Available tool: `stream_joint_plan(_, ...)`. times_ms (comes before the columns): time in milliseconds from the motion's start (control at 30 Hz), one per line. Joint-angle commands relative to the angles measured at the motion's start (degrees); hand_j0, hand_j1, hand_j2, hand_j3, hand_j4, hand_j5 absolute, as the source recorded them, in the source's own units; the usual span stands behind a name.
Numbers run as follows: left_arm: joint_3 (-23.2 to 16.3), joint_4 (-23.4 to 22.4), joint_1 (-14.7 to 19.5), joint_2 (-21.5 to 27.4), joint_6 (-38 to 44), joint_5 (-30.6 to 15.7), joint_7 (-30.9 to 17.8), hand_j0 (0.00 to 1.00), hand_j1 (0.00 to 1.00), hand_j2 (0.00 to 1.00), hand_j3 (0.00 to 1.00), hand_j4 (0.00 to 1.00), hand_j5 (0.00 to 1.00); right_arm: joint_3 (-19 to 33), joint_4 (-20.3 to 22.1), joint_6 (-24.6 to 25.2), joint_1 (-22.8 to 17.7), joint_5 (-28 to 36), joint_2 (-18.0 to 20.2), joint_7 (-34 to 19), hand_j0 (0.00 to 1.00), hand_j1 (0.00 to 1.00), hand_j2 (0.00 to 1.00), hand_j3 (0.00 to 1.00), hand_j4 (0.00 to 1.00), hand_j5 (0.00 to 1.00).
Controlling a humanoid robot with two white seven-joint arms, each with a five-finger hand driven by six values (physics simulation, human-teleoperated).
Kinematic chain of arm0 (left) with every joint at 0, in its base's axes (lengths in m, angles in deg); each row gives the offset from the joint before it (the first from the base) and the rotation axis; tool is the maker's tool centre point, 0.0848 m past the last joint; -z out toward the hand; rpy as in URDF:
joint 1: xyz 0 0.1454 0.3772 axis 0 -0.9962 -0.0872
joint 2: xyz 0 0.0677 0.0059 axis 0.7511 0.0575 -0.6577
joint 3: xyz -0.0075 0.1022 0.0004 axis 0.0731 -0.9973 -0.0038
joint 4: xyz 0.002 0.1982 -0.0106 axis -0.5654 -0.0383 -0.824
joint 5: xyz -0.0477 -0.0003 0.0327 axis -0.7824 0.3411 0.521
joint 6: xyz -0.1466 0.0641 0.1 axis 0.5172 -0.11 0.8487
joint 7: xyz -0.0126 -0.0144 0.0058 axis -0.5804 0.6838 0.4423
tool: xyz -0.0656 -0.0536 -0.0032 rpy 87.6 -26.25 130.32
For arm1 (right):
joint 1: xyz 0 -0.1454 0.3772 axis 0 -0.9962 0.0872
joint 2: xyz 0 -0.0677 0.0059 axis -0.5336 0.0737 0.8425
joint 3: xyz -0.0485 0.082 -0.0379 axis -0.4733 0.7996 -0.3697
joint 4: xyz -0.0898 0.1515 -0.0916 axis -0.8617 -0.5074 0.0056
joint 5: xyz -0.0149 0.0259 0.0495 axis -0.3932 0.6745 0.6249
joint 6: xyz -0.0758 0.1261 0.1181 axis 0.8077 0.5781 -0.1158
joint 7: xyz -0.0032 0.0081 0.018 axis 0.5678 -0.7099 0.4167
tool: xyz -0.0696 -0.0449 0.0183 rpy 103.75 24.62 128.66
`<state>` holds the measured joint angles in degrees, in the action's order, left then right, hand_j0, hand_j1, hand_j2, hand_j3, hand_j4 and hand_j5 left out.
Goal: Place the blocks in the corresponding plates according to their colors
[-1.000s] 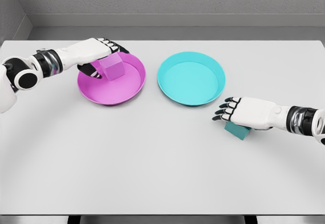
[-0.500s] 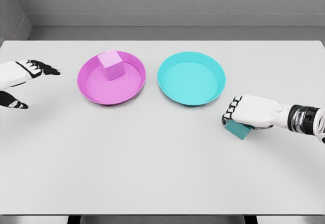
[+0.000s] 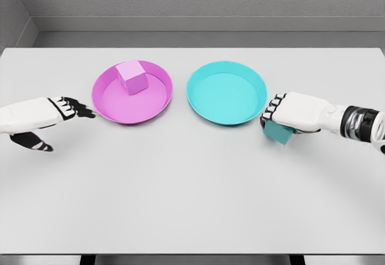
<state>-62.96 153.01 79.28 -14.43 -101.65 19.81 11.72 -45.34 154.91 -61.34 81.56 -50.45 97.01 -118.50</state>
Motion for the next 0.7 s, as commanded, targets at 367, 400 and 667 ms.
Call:
stream_joint_plan(367, 0.0, -1.7, 0.0, -0.2, 0.0, -0.2, 0.0, 1.0, 1.0, 1.0, 1.0, 1.0, 1.0, 0.4, -11.1, 0.1, 13.1, 4.4, -11.6, -0.1, 0.46, 0.46, 0.46, 0.46, 0.46, 0.46)
stream_joint_plan(400, 0.0, -1.8, -0.1, -0.2, 0.0, -0.2, 0.0, 1.0, 1.0, 1.0, 1.0, 1.0, 1.0, 0.3, -11.7, 0.1, 13.6, 4.4, -12.0, -0.1, 0.46, 0.46, 0.46, 0.46, 0.46, 0.46)
stream_joint_plan(667, -0.1, -1.8, -0.1, -0.3, 0.0, -0.2, 0.0, 1.0, 1.0, 1.0, 1.0, 1.0, 1.0, -2.1, -17.9, 0.1, 17.0, 1.2, -17.7, -0.1, 0.49, 0.49, 0.49, 0.49, 0.49, 0.49)
